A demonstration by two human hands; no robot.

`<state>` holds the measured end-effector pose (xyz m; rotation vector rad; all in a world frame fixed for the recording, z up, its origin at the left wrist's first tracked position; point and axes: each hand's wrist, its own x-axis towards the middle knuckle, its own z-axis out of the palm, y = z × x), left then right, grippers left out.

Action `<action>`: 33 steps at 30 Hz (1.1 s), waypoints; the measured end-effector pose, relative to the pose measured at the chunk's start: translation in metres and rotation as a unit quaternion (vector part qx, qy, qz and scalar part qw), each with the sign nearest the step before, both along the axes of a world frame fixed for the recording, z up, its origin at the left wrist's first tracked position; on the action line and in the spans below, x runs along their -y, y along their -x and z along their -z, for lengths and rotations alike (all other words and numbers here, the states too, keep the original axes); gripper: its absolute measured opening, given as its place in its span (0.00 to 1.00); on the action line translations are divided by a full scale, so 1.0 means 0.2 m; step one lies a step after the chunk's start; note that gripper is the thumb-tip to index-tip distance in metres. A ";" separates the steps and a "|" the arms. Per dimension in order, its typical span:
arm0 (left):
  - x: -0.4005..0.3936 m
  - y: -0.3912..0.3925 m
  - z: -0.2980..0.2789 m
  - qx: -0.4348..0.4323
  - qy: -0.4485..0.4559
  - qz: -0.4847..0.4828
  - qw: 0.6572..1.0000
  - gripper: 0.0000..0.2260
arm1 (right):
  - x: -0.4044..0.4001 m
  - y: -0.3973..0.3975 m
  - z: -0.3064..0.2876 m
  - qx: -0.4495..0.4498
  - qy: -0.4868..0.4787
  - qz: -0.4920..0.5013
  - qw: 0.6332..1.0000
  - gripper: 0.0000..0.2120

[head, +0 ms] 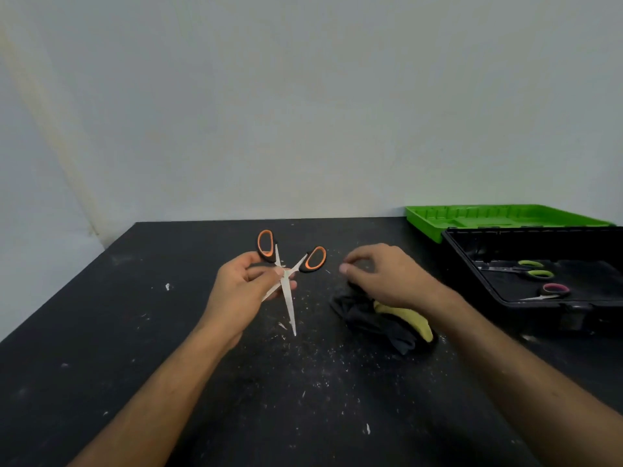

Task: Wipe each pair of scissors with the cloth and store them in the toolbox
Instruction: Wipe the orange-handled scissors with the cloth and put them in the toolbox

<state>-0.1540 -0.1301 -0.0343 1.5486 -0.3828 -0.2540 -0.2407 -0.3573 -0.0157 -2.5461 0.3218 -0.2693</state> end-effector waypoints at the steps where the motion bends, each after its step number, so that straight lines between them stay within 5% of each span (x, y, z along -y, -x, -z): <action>1: 0.01 0.01 -0.02 -0.009 0.018 0.003 1.000 0.07 | -0.04 -0.01 -0.01 0.054 -0.044 0.004 0.998 0.11; 4: 0.06 0.03 -0.08 0.002 0.034 0.023 0.999 0.07 | -0.15 -0.03 -0.05 0.131 -0.268 -0.015 0.954 0.08; 7: 0.10 0.04 -0.11 0.108 -0.035 0.049 0.992 0.05 | -0.18 -0.04 -0.08 0.177 -0.358 -0.005 0.917 0.08; 14: 0.18 0.05 -0.19 0.233 -0.130 0.085 0.960 0.31 | -0.10 0.04 -0.16 0.218 -0.324 -0.016 0.921 0.08; 19: 0.34 0.12 -0.23 0.227 -0.135 0.147 0.953 0.17 | 0.03 0.13 -0.24 0.198 -0.306 -0.001 0.931 0.07; 23: 0.55 0.19 -0.31 0.262 -0.149 0.188 0.935 0.17 | 0.21 0.32 -0.39 0.142 -0.315 -0.034 0.938 0.16; 26: 0.73 0.25 -0.39 0.293 -0.159 0.213 0.918 0.23 | 0.36 0.44 -0.47 0.107 -0.255 -0.035 0.960 0.12; 29: 0.96 0.33 -0.42 0.327 -0.147 0.247 0.900 0.20 | 0.54 0.54 -0.48 0.134 -0.223 0.014 0.966 0.07; 33: 1.17 0.43 -0.39 0.299 -0.171 0.294 0.892 0.17 | 0.91 0.73 -0.46 0.207 -0.259 0.170 0.928 0.07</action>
